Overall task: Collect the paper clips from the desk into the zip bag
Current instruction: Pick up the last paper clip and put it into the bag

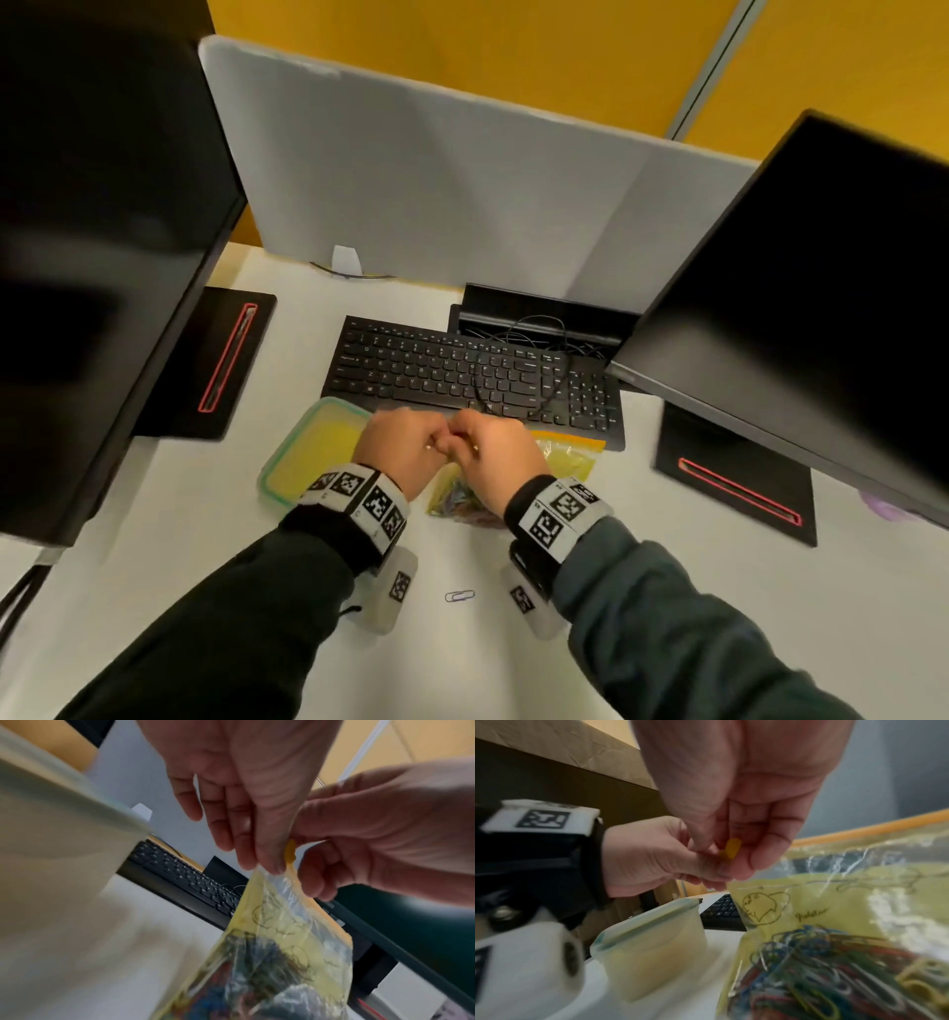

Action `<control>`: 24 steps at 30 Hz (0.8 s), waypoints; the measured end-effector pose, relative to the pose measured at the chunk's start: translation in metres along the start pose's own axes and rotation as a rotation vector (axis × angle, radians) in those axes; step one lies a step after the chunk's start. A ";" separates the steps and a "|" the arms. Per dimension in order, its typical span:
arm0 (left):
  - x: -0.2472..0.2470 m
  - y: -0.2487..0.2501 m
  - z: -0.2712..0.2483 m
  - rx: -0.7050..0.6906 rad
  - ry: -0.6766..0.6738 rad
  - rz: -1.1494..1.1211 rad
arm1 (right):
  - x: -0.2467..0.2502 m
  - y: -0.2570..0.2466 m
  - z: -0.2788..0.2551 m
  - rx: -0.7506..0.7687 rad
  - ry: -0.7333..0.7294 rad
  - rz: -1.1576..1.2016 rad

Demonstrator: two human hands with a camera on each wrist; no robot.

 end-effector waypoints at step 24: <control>0.008 -0.020 -0.026 -0.017 0.079 -0.030 | -0.085 0.037 -0.100 0.011 -0.414 -0.199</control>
Point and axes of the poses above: each hand's wrist, its own z-axis towards the middle knuckle, its own x-axis out of the back of the hand, y = z × x, the point moved 3 cm from there along z, towards the middle knuckle
